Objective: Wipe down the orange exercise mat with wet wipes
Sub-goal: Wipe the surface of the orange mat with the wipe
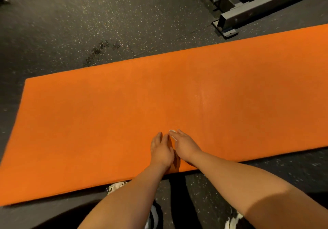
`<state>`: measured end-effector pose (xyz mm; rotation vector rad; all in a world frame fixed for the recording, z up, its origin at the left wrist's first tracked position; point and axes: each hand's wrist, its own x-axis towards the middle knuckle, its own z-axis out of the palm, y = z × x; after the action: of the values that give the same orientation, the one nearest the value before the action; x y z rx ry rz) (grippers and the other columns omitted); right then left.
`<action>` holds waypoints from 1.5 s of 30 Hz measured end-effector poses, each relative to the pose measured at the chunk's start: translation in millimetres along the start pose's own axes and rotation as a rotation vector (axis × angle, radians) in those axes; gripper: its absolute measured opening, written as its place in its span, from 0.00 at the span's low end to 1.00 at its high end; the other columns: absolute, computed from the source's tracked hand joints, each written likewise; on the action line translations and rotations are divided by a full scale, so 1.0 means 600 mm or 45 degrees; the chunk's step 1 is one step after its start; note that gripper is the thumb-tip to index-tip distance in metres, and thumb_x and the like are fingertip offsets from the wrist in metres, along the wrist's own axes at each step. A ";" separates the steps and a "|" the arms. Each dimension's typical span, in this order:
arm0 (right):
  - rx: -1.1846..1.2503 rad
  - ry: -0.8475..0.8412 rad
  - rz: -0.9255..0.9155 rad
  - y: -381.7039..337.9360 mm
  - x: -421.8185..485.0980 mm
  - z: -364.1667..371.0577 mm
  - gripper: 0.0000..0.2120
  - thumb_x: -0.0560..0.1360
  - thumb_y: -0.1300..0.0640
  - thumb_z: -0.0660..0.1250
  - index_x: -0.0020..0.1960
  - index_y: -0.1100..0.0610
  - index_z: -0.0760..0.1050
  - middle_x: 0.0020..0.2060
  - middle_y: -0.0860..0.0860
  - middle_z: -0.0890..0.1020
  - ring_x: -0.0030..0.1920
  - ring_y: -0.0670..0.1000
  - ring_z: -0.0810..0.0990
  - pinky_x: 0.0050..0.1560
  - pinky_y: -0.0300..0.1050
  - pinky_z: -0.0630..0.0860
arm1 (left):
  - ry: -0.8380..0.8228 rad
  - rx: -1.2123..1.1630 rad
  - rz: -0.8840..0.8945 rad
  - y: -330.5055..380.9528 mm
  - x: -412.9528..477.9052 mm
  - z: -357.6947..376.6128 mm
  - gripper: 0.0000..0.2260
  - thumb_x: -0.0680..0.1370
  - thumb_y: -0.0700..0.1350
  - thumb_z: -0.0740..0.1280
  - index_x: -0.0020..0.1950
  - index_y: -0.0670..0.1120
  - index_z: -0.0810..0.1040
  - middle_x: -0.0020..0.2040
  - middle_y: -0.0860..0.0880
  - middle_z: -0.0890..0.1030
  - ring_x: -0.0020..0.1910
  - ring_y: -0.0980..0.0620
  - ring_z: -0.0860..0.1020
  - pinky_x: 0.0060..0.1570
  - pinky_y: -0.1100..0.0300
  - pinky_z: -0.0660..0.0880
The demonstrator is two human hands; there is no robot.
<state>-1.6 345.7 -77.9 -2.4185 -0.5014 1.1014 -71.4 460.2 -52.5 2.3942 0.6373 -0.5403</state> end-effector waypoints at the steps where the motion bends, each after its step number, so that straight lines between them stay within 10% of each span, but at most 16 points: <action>1: 0.031 0.015 0.009 0.003 -0.014 0.010 0.31 0.82 0.60 0.53 0.79 0.37 0.54 0.81 0.43 0.55 0.81 0.53 0.52 0.77 0.58 0.61 | -0.022 0.023 0.002 -0.003 -0.012 0.001 0.27 0.82 0.46 0.60 0.81 0.48 0.60 0.82 0.44 0.52 0.80 0.42 0.51 0.78 0.52 0.50; 13: 0.168 0.323 0.224 0.009 -0.115 0.023 0.26 0.83 0.59 0.55 0.78 0.42 0.63 0.74 0.50 0.71 0.67 0.56 0.74 0.66 0.53 0.74 | -0.295 0.228 -0.070 -0.017 -0.100 -0.005 0.40 0.73 0.56 0.70 0.80 0.62 0.52 0.82 0.52 0.40 0.80 0.47 0.38 0.77 0.43 0.39; 29: 0.267 0.272 0.213 -0.005 -0.145 0.014 0.24 0.83 0.63 0.59 0.78 0.50 0.68 0.75 0.52 0.70 0.72 0.57 0.70 0.71 0.52 0.70 | -0.011 -0.074 0.088 -0.043 -0.114 0.004 0.02 0.81 0.50 0.67 0.51 0.53 0.77 0.77 0.53 0.68 0.81 0.47 0.53 0.76 0.43 0.46; 45: 0.313 0.503 0.244 -0.038 -0.167 -0.020 0.20 0.83 0.57 0.57 0.71 0.45 0.75 0.71 0.49 0.75 0.67 0.58 0.74 0.66 0.56 0.74 | 0.071 -0.652 0.028 -0.023 -0.111 -0.018 0.09 0.75 0.45 0.74 0.39 0.53 0.77 0.59 0.55 0.83 0.64 0.51 0.77 0.69 0.42 0.67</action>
<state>-57.5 313.0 3.0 -2.4095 -0.0051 0.6771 -129.8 456.2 -16.7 1.9342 0.6784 -0.2591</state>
